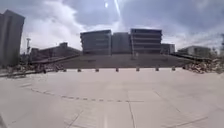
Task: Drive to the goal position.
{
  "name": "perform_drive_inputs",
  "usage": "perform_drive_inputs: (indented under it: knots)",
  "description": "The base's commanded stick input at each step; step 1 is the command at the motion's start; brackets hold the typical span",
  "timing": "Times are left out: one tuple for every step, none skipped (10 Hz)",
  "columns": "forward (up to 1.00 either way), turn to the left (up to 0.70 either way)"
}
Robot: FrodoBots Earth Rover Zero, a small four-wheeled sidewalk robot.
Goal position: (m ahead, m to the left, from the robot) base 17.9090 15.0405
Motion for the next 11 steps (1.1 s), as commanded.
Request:
perform_drive_inputs:
  knots:
    - [0.70,0.00]
    - [0.70,0.00]
    - [0.70,0.00]
    - [0.70,0.00]
    - [0.70,0.00]
    - [0.70,0.00]
    - [0.70,0.00]
    - [0.70,0.00]
    - [0.70,0.00]
    - [0.70,0.00]
    - [0.70,0.00]
